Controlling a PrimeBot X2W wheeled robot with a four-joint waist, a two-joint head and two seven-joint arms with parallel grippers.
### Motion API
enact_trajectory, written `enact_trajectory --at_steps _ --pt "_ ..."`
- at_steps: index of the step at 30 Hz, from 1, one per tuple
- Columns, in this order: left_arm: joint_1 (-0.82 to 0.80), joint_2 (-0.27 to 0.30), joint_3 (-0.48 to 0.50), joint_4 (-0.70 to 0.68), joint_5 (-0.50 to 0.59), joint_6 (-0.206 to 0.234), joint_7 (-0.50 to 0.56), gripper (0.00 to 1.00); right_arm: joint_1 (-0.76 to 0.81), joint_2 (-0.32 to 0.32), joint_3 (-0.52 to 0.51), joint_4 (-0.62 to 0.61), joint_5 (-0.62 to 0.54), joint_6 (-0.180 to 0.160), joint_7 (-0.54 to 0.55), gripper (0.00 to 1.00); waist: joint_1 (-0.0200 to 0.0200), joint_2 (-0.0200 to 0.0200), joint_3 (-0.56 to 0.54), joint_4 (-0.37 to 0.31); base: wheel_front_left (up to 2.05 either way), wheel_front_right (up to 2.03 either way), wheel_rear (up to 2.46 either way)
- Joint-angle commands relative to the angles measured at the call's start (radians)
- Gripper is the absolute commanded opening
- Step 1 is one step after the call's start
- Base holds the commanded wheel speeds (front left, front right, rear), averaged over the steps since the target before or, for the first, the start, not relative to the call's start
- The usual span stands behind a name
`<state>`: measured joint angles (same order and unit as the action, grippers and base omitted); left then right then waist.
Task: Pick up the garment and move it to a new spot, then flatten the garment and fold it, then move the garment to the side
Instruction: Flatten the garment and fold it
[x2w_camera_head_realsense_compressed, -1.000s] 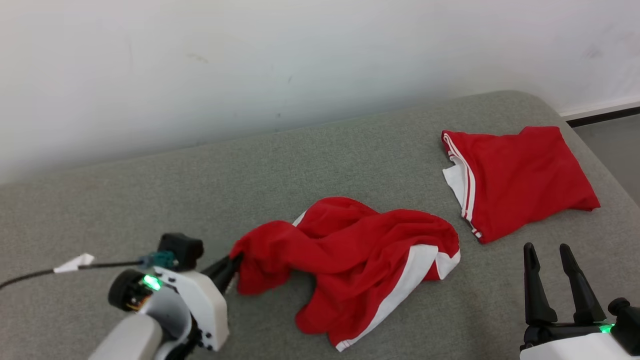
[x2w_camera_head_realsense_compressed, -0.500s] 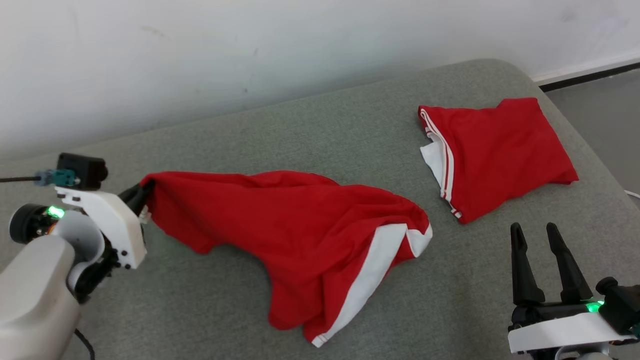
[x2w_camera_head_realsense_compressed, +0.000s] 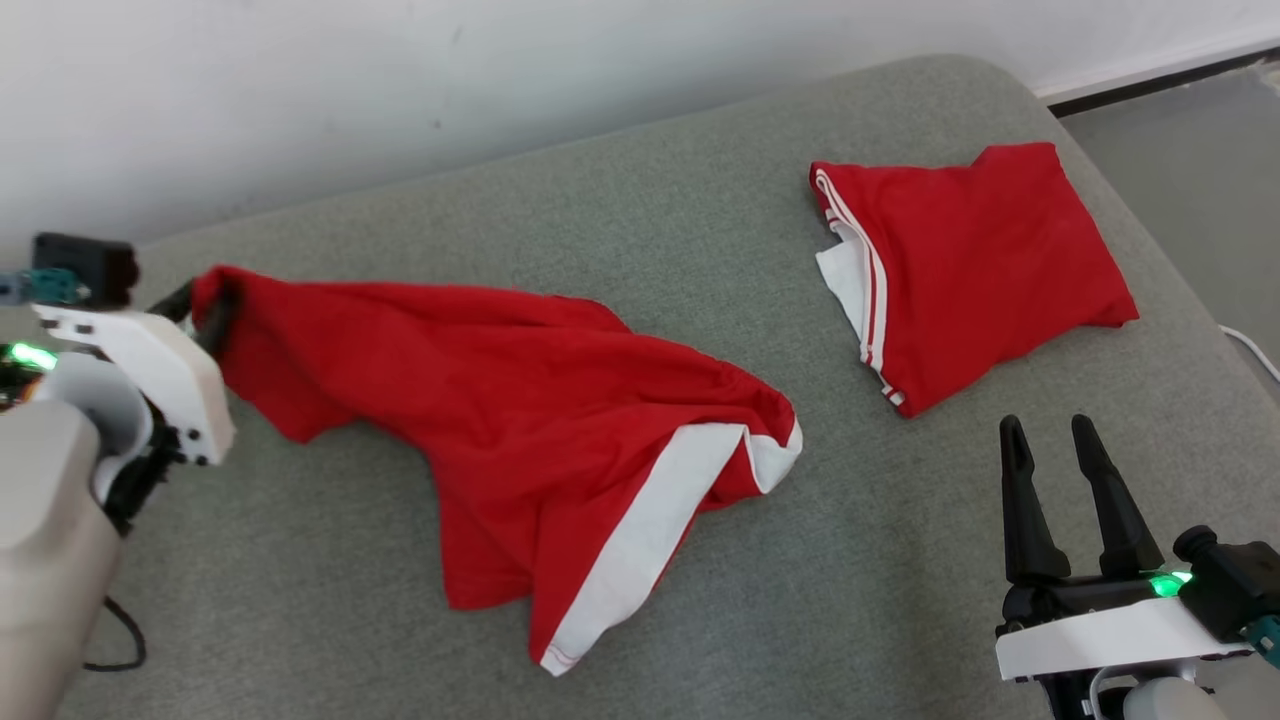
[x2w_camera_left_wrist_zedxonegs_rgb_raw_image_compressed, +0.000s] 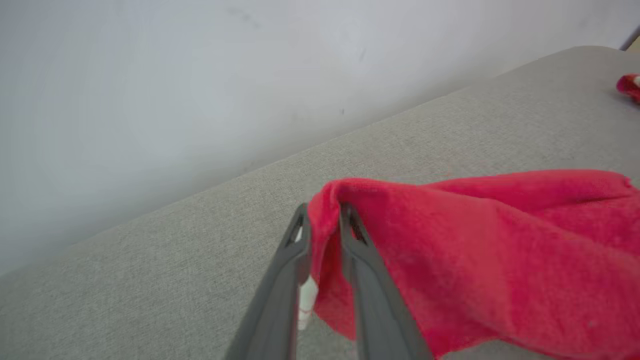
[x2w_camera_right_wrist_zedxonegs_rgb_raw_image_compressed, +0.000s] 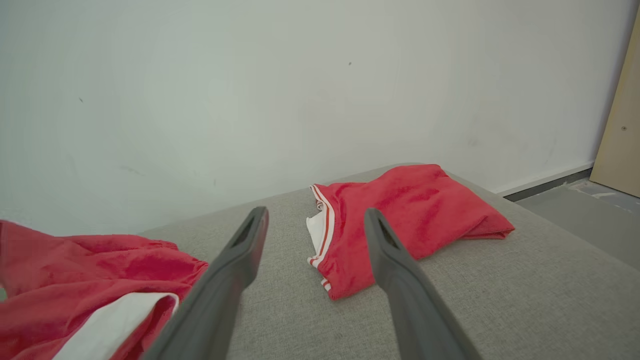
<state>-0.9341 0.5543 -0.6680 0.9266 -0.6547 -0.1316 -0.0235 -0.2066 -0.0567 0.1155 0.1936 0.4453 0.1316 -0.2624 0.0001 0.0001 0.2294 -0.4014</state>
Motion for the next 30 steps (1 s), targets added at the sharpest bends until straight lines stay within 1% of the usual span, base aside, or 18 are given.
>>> enact_trajectory --at_steps 1,3,7,10,13,17,20,23,24,27,29,30 --pt "-0.006 -0.002 -0.008 0.009 -0.017 0.002 -0.013 1.00 -0.001 0.002 -0.005 0.007 0.001 -0.002 -0.002 1.00 -0.0001 -0.0001 -0.015 0.009 0.00 0.00 0.00" --pt "0.004 -0.010 -0.028 0.022 -0.030 0.002 -0.026 1.00 0.004 0.003 -0.005 0.016 0.000 -0.002 -0.002 1.00 -0.0001 -0.0001 -0.033 0.019 0.00 0.00 0.00" --pt "0.020 -0.019 -0.074 0.004 -0.047 0.002 -0.051 1.00 0.019 0.003 -0.009 0.027 -0.006 -0.002 -0.002 1.00 -0.0001 -0.0001 -0.079 0.047 0.00 0.00 0.00" --pt "0.031 -0.017 -0.088 -0.024 -0.067 0.002 -0.094 1.00 0.032 -0.001 -0.012 0.032 -0.010 -0.002 -0.002 1.00 -0.0001 -0.0001 -0.112 0.073 0.00 0.00 0.00" --pt "0.058 -0.025 -0.075 -0.054 -0.089 0.006 -0.156 1.00 0.054 -0.006 -0.015 0.033 -0.012 -0.002 -0.002 1.00 -0.0001 -0.0001 -0.140 0.100 0.00 0.00 0.00" --pt "0.127 -0.058 -0.056 -0.153 -0.094 0.048 -0.218 1.00 0.081 -0.022 -0.021 0.029 -0.015 -0.002 -0.002 1.00 -0.0001 -0.0001 -0.166 0.139 0.00 0.00 0.00" --pt "0.215 -0.083 -0.043 -0.275 -0.092 0.094 -0.234 1.00 0.093 -0.034 -0.032 0.019 -0.018 -0.002 -0.002 1.00 -0.0001 -0.0001 -0.176 0.162 0.00 0.00 0.00" --pt "0.324 -0.096 -0.041 -0.416 -0.083 0.139 -0.240 1.00 0.097 -0.039 -0.038 0.009 -0.022 -0.002 -0.002 1.00 -0.0001 -0.0001 -0.178 0.178 0.00 0.00 0.00" --pt "0.324 -0.096 -0.041 -0.416 -0.083 0.139 -0.240 1.00 0.097 -0.039 -0.038 0.009 -0.022 -0.002 -0.002 1.00 -0.0001 -0.0001 -0.178 0.178 0.00 0.00 0.00" --pt "0.432 -0.104 -0.061 -0.546 -0.079 0.179 -0.241 1.00 0.096 -0.046 -0.025 0.007 -0.022 -0.002 -0.002 1.00 -0.0001 -0.0001 -0.177 0.186 0.00 0.00 0.00" --pt "0.496 -0.111 -0.089 -0.621 -0.078 0.193 -0.226 1.00 0.095 -0.049 -0.019 0.006 -0.021 -0.002 -0.002 1.00 -0.0001 -0.0001 -0.171 0.192 0.00 0.00 0.00" --pt "0.545 -0.117 -0.117 -0.684 -0.081 0.206 -0.207 1.00 0.092 -0.051 -0.017 0.004 -0.019 -0.002 -0.002 1.00 -0.0001 -0.0001 -0.165 0.195 0.00 0.00 0.00"
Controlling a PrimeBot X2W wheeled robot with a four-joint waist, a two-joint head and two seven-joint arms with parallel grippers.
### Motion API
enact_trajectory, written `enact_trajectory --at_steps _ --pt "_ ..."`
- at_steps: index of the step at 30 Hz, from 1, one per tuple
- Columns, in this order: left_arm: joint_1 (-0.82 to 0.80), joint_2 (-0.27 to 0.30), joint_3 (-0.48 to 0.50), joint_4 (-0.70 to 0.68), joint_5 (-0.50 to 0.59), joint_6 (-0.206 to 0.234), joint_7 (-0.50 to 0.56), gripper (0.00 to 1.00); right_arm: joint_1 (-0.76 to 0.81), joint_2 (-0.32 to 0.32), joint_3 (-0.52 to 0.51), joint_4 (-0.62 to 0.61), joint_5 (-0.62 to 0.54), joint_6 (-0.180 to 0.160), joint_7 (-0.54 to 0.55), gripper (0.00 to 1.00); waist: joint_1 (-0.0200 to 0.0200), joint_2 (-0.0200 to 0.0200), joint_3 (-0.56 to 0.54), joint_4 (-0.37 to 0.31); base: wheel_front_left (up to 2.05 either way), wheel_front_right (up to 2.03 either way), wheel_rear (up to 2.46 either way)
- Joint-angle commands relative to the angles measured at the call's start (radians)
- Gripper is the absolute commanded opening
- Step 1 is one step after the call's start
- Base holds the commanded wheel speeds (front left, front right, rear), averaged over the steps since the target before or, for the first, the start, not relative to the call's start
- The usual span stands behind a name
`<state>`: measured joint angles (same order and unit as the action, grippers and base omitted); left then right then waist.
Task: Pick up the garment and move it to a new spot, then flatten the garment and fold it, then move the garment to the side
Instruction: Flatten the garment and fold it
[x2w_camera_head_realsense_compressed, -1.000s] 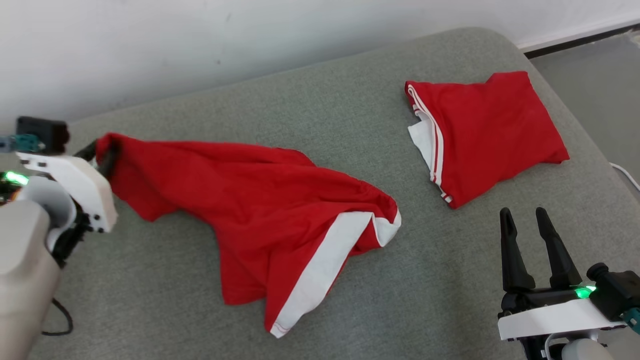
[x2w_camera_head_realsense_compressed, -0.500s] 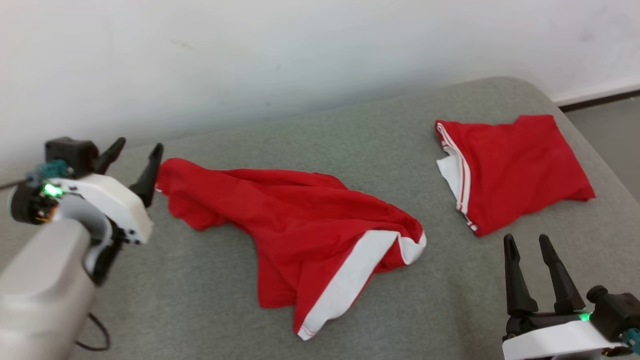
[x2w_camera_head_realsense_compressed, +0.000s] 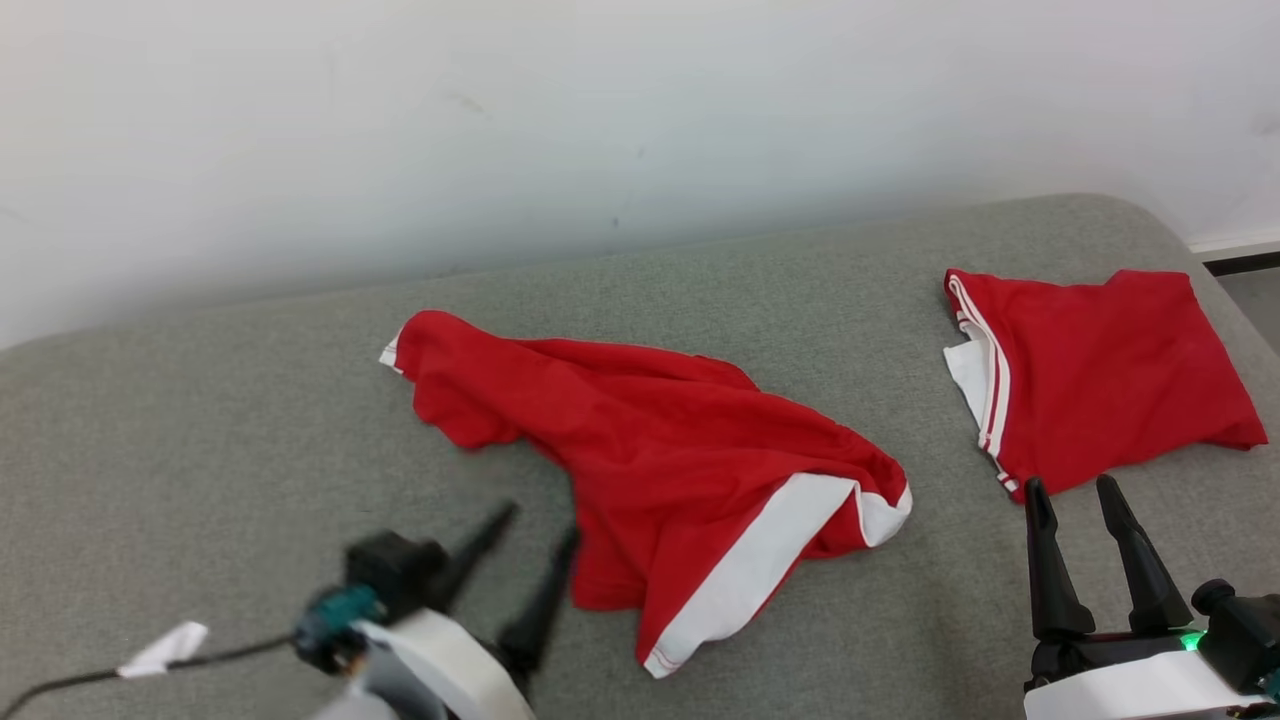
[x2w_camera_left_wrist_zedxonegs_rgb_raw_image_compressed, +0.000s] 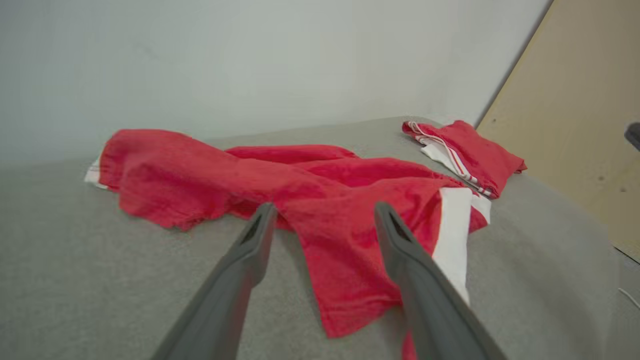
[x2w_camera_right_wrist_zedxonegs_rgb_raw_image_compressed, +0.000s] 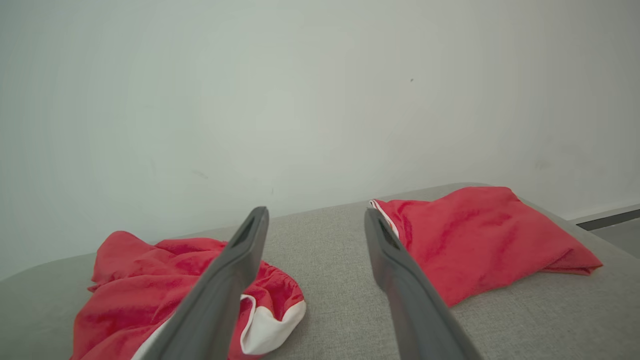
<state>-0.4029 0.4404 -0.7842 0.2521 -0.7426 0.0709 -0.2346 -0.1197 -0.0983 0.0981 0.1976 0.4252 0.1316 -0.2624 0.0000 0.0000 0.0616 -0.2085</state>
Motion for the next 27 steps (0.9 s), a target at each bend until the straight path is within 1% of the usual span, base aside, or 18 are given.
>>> enact_trajectory --at_steps 1,5,9,14,21,23,24,25,26,27 --pt "0.033 -0.006 -0.014 -0.034 0.005 0.011 0.014 1.00 0.004 -0.011 0.001 0.000 0.002 -0.002 -0.002 1.00 0.0000 0.0000 0.006 0.003 0.00 0.00 0.00" --pt "0.084 -0.032 -0.073 -0.083 0.010 0.027 0.065 1.00 -0.011 -0.015 0.005 -0.004 0.003 -0.002 -0.002 1.00 0.0000 0.0000 0.027 0.001 0.00 0.00 0.00" --pt "0.075 -0.053 -0.132 -0.063 0.035 0.021 0.116 1.00 -0.021 -0.015 0.003 -0.006 0.000 -0.002 -0.002 1.00 0.0000 0.0000 0.047 -0.010 0.00 0.00 0.00" --pt "0.044 -0.067 -0.174 -0.026 0.060 0.014 0.168 1.00 -0.026 -0.012 0.003 -0.007 -0.002 -0.002 -0.002 1.00 0.0000 0.0000 0.061 -0.025 0.00 0.00 0.00" --pt "0.002 -0.090 -0.198 0.058 0.082 0.044 0.238 1.00 -0.037 -0.002 0.006 0.002 -0.002 -0.002 -0.002 1.00 0.0000 0.0000 0.072 -0.052 0.00 0.00 0.00" --pt "-0.007 -0.102 -0.194 0.070 0.071 0.051 0.242 0.99 -0.038 0.000 0.004 0.002 -0.001 -0.002 -0.002 1.00 0.0000 0.0000 0.072 -0.056 0.00 0.00 0.00" --pt "-0.007 -0.106 -0.193 0.078 0.063 0.050 0.248 0.71 -0.037 0.001 0.003 0.002 -0.001 -0.002 -0.002 1.00 0.0000 0.0000 0.072 -0.057 0.00 0.00 0.00" --pt "-0.011 -0.107 -0.192 0.085 0.061 0.047 0.251 0.49 -0.035 0.002 0.002 0.003 -0.001 -0.002 -0.002 1.00 0.0000 0.0000 0.071 -0.057 0.00 0.00 0.00" --pt "-0.017 -0.108 -0.190 0.089 0.059 0.047 0.251 0.31 -0.033 0.003 0.000 0.004 -0.002 -0.002 -0.002 1.00 0.0000 0.0000 0.070 -0.056 0.00 0.00 0.00" --pt "-0.021 -0.113 -0.186 0.090 0.053 0.044 0.246 0.00 -0.031 0.004 0.000 0.005 -0.003 -0.002 -0.002 1.00 0.0000 0.0000 0.069 -0.055 0.00 0.00 0.00"
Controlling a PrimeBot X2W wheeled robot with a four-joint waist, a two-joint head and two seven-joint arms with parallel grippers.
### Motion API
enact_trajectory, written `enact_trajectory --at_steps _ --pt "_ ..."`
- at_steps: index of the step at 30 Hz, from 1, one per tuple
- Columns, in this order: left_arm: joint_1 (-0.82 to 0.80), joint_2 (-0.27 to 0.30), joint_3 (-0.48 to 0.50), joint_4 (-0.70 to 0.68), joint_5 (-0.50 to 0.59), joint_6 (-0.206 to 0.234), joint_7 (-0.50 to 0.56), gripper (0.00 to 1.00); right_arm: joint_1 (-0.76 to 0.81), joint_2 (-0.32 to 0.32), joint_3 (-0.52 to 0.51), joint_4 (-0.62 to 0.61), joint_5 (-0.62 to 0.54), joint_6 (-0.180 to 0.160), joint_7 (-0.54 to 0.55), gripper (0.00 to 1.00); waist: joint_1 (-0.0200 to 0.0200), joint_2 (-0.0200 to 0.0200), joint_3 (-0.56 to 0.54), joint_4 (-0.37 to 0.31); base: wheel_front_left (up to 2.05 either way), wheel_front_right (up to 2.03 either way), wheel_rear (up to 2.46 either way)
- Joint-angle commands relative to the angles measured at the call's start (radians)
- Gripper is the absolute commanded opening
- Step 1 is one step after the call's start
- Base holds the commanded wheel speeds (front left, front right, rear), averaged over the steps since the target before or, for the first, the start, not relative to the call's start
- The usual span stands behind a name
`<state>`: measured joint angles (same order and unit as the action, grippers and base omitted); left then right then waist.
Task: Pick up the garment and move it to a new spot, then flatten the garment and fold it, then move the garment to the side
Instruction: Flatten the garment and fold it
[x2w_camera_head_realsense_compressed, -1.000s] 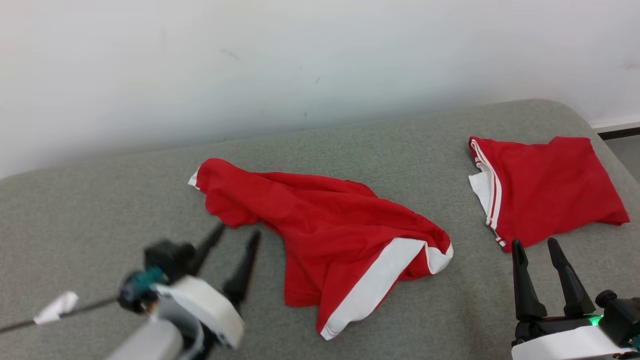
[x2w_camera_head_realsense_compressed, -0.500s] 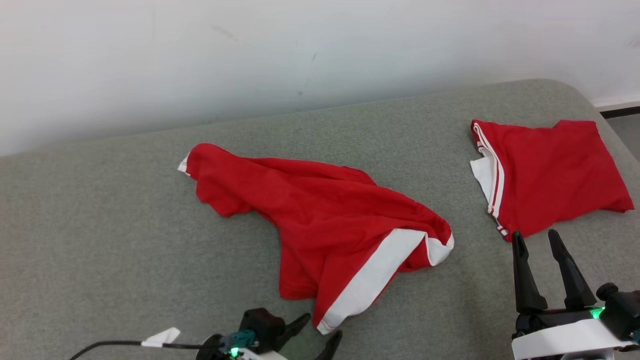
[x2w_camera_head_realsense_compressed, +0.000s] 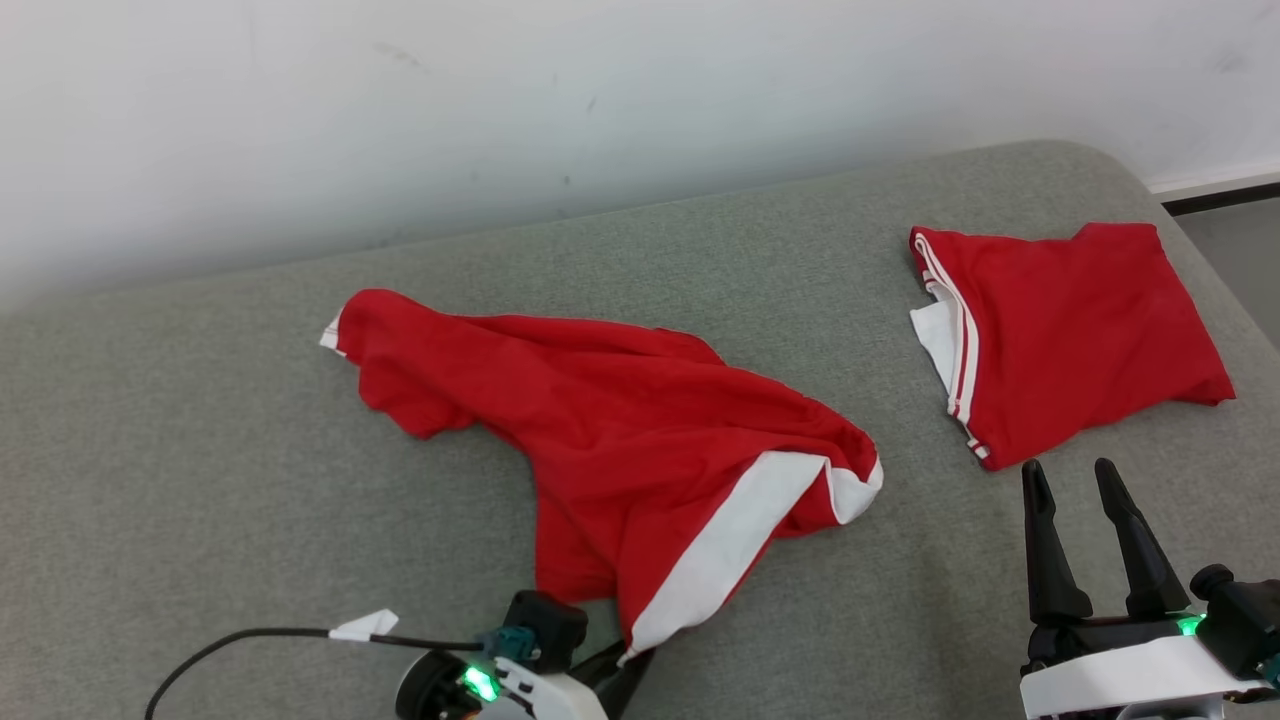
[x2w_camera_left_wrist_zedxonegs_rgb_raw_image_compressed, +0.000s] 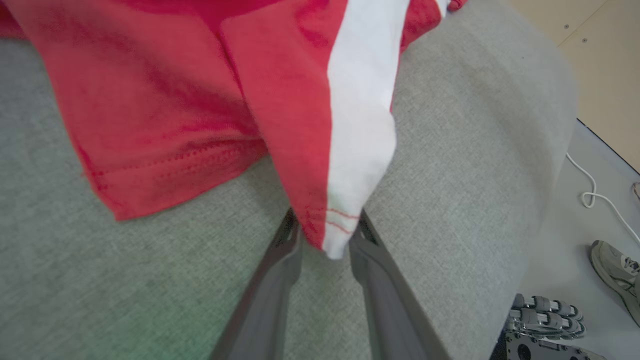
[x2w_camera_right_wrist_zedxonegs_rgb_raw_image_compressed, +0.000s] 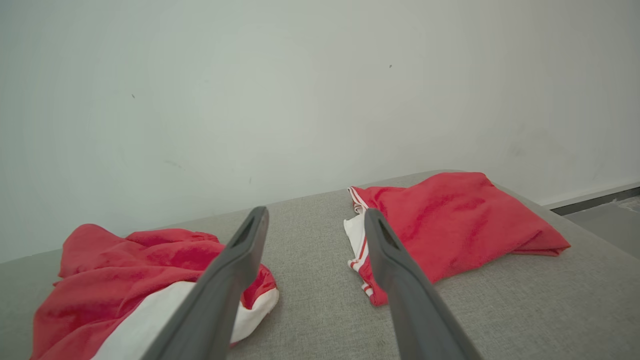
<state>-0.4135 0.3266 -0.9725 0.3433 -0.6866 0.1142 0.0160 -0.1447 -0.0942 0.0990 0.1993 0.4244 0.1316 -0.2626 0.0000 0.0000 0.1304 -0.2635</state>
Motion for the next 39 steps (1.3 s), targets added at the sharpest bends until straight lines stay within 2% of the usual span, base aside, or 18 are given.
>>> enact_trajectory --at_steps 1,6,10,18,25,32,34,35,36,37,39 --pt "-0.011 -0.003 0.002 0.001 -0.007 -0.005 -0.005 0.00 -0.003 0.002 -0.002 0.004 -0.002 -0.002 -0.002 1.00 0.0000 0.0000 -0.002 0.003 0.00 0.00 0.00" --pt "-0.007 0.005 -0.005 -0.017 -0.016 -0.030 -0.001 0.00 0.009 0.004 -0.011 0.006 -0.005 -0.002 -0.002 1.00 0.0000 0.0000 -0.015 0.029 0.00 0.00 0.00" --pt "-0.004 0.034 -0.004 -0.052 -0.007 -0.028 -0.008 0.00 0.022 0.000 -0.023 0.009 -0.005 -0.002 -0.002 1.00 0.0000 0.0000 -0.034 0.060 0.00 0.00 0.00" --pt "-0.013 0.166 -0.005 -0.134 0.022 -0.021 0.053 0.00 0.038 -0.014 -0.024 0.016 -0.004 -0.002 -0.002 1.00 0.0000 0.0000 -0.063 0.108 0.00 0.00 0.00" --pt "0.002 0.286 0.016 -0.137 0.022 0.019 0.096 0.00 0.046 -0.018 -0.018 0.019 0.002 -0.002 -0.002 1.00 0.0000 0.0000 -0.075 0.117 0.00 0.00 0.00" --pt "0.058 0.335 0.047 -0.110 -0.022 0.037 0.084 0.00 0.049 -0.026 -0.013 0.016 0.007 -0.002 -0.002 1.00 0.0000 0.0000 -0.075 0.107 0.00 0.00 0.00" --pt "0.077 0.330 0.051 -0.103 -0.042 0.040 0.072 0.00 0.050 -0.025 -0.016 0.016 0.008 -0.002 -0.002 1.00 0.0000 0.0000 -0.075 0.107 0.00 0.00 0.00" --pt "0.083 0.325 0.053 -0.101 -0.047 0.043 0.066 0.28 0.053 -0.027 -0.017 0.017 0.008 -0.002 -0.002 1.00 0.0000 0.0000 -0.076 0.108 0.00 0.00 0.00" --pt "0.088 0.318 0.055 -0.100 -0.054 0.044 0.058 0.71 0.055 -0.028 -0.019 0.018 0.008 -0.002 -0.002 1.00 0.0000 0.0000 -0.077 0.110 0.00 0.00 0.00" --pt "0.093 0.310 0.056 -0.098 -0.057 0.046 0.052 1.00 0.057 -0.028 -0.020 0.019 0.007 -0.002 -0.002 1.00 0.0000 0.0000 -0.079 0.111 0.00 0.00 0.00" --pt "0.100 0.294 0.055 -0.094 -0.059 0.052 0.040 1.00 0.061 -0.027 -0.021 0.021 0.003 -0.002 0.000 1.00 0.0000 0.0000 -0.084 0.116 0.00 0.00 0.00"
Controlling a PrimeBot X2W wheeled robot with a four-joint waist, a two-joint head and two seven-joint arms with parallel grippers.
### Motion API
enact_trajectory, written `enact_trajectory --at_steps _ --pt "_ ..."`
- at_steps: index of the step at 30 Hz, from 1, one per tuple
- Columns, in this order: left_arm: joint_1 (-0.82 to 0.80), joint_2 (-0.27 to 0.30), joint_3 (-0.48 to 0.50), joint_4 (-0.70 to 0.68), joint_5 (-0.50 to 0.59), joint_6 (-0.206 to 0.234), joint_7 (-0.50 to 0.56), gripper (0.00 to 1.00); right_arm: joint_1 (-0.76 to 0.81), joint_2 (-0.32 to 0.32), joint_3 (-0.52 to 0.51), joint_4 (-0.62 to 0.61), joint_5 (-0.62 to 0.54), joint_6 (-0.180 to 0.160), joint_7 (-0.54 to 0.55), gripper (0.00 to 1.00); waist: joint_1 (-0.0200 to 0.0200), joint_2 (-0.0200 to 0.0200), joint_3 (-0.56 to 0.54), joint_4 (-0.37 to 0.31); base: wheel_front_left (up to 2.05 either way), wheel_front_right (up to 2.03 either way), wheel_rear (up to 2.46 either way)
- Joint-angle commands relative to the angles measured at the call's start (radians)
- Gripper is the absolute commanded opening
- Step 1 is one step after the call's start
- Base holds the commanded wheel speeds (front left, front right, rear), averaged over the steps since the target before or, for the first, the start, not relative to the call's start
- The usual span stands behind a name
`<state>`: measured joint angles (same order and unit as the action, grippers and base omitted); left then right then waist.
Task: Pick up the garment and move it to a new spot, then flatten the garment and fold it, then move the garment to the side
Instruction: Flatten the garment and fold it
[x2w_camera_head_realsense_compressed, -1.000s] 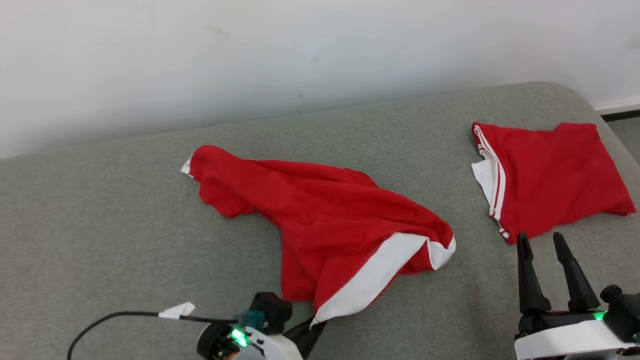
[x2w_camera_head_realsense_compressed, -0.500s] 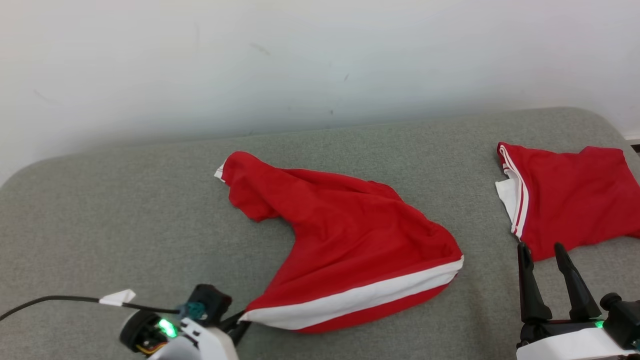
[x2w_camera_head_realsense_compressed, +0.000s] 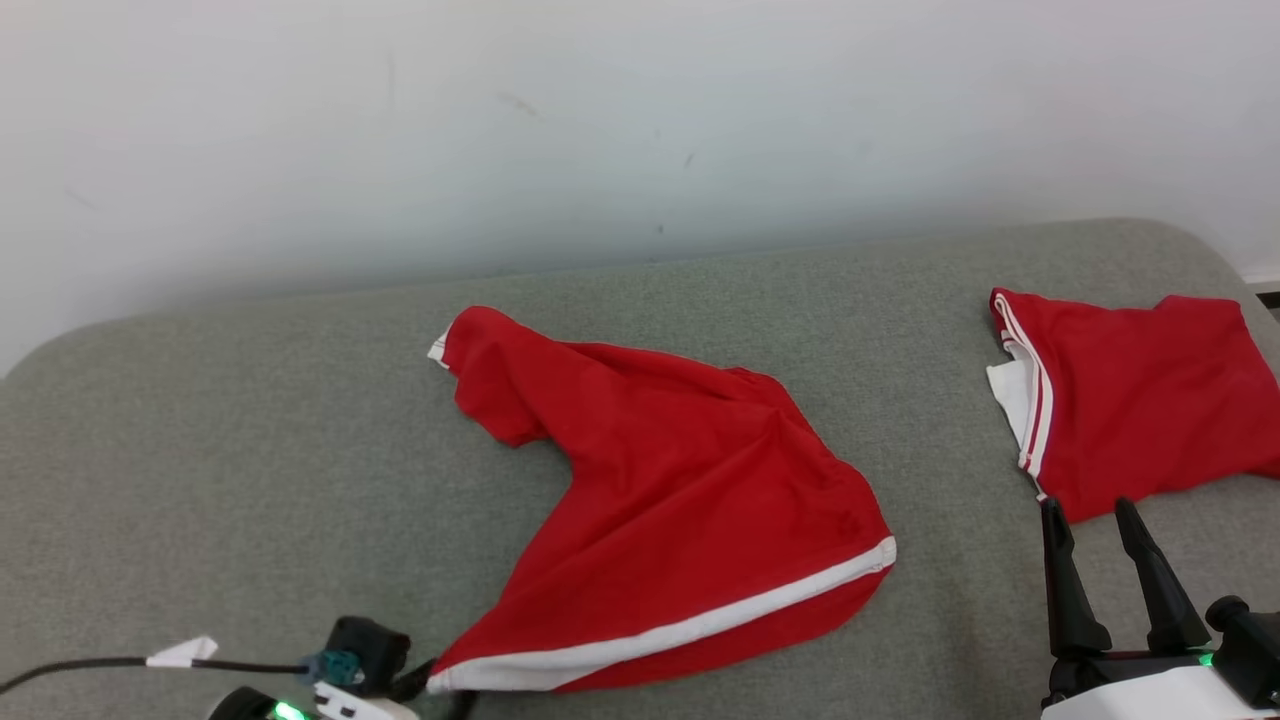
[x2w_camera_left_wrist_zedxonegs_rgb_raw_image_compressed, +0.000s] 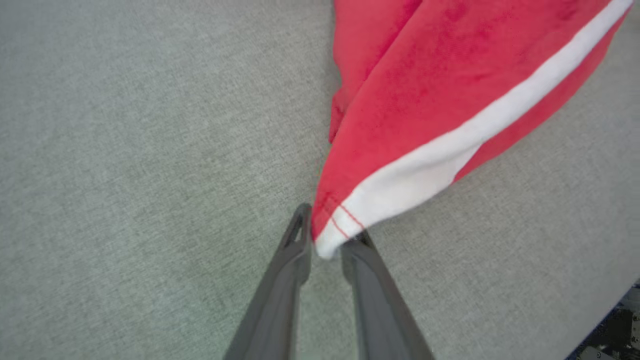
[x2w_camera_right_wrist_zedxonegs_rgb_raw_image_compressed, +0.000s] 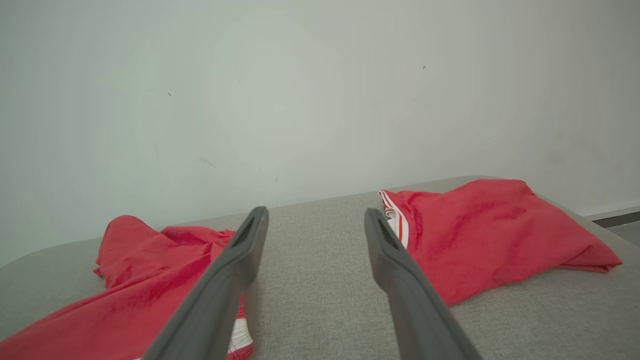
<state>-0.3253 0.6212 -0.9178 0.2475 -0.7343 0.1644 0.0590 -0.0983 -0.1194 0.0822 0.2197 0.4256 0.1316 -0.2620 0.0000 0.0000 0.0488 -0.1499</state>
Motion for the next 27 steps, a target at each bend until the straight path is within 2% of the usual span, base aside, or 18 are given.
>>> enact_trajectory --at_steps 1,4,9,13,17,21,24,27 --pt "0.015 -0.006 -0.002 0.006 -0.009 0.004 -0.008 1.00 0.015 -0.002 -0.003 0.001 0.001 -0.002 0.001 1.00 0.0000 0.0000 -0.006 0.005 0.00 0.00 0.00" --pt "0.034 -0.033 0.009 0.020 -0.026 0.009 -0.042 1.00 0.019 -0.003 0.001 0.004 -0.001 -0.002 0.005 1.00 0.0000 0.0000 -0.022 0.011 0.00 0.00 0.00" --pt "0.067 -0.033 0.025 0.028 -0.047 0.026 -0.072 1.00 0.026 -0.009 -0.004 -0.004 -0.002 -0.002 0.011 1.00 0.0000 0.0000 -0.048 0.015 0.00 0.00 0.00" --pt "0.079 -0.010 0.066 0.003 -0.049 0.067 -0.128 1.00 0.038 -0.012 -0.010 -0.014 -0.005 -0.002 0.011 1.00 0.0000 0.0000 -0.057 0.020 0.00 0.00 0.00" --pt "0.091 -0.011 0.135 -0.048 -0.055 0.126 -0.230 1.00 0.047 -0.018 -0.015 -0.026 -0.015 -0.002 0.010 1.00 0.0000 0.0000 -0.066 0.027 0.00 0.00 0.00" --pt "0.111 -0.039 0.203 -0.106 -0.068 0.178 -0.297 1.00 0.059 -0.017 -0.018 -0.045 -0.021 -0.002 0.011 1.00 0.0000 0.0000 -0.073 0.029 0.00 0.00 0.00" --pt "0.125 -0.061 0.241 -0.136 -0.075 0.185 -0.312 1.00 0.063 -0.017 -0.015 -0.052 -0.025 -0.002 0.012 1.00 0.0000 0.0000 -0.074 0.030 0.00 0.00 0.00" --pt "0.153 -0.103 0.323 -0.178 -0.045 0.202 -0.324 1.00 0.071 -0.014 -0.011 -0.064 -0.031 -0.002 0.009 1.00 0.0000 0.0000 -0.075 0.029 0.00 0.00 0.00"
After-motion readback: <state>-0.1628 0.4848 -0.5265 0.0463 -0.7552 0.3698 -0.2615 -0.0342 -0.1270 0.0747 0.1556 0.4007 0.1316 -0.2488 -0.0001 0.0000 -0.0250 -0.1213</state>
